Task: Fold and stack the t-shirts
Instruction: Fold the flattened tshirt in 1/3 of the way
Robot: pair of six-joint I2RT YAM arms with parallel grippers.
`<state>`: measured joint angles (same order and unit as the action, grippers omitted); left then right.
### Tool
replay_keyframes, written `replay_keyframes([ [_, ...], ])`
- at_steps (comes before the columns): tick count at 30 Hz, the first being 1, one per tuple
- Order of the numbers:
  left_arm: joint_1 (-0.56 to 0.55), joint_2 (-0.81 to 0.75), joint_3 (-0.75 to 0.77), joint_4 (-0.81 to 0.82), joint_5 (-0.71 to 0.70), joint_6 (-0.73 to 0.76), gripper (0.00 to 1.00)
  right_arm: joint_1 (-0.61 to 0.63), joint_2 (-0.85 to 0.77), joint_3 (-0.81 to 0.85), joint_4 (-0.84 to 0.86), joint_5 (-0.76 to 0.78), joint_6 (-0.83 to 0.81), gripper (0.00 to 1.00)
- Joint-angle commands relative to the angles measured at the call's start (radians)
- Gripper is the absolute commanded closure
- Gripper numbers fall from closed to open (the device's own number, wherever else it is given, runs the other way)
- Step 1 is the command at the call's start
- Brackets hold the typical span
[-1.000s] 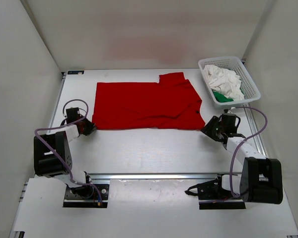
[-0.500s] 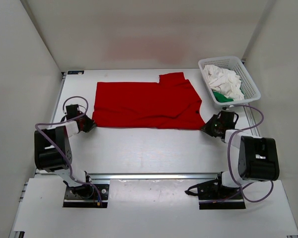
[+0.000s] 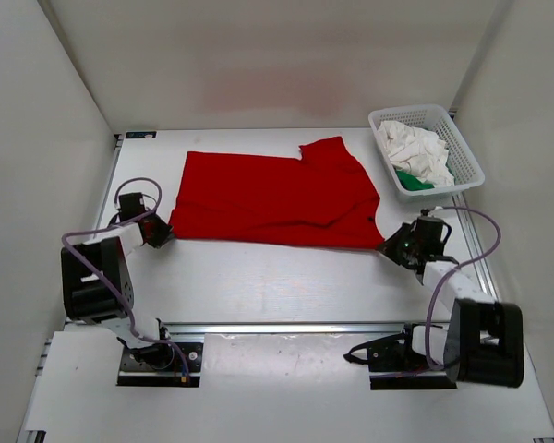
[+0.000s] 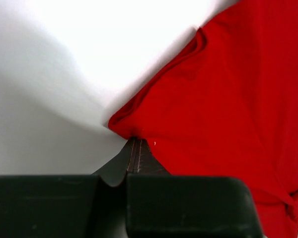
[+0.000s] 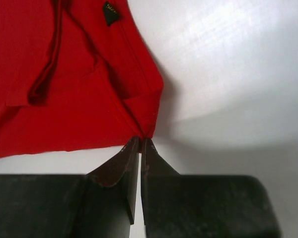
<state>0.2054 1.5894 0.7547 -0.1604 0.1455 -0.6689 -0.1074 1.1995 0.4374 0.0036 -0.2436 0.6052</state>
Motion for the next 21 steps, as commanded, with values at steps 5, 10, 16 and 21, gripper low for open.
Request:
replay_keyframes([
  [5, 0.008, -0.239, -0.158, -0.180, -0.099, 0.080, 1.00, -0.064, -0.299, -0.161, -0.223, -0.011, 0.015, 1.00],
  [10, 0.005, -0.435, -0.252, -0.220, -0.144, 0.098, 0.69, -0.058, -0.446, -0.169, -0.303, 0.015, 0.013, 0.84],
  [16, -0.110, -0.523, -0.131, -0.245, -0.142, 0.095, 0.41, 0.009, -0.410, -0.013, -0.361, 0.029, -0.070, 0.61],
  [21, -0.406, -0.500, -0.095, -0.090, -0.176, 0.069, 0.62, 0.259, -0.295, 0.049, -0.257, 0.020, -0.062, 0.80],
])
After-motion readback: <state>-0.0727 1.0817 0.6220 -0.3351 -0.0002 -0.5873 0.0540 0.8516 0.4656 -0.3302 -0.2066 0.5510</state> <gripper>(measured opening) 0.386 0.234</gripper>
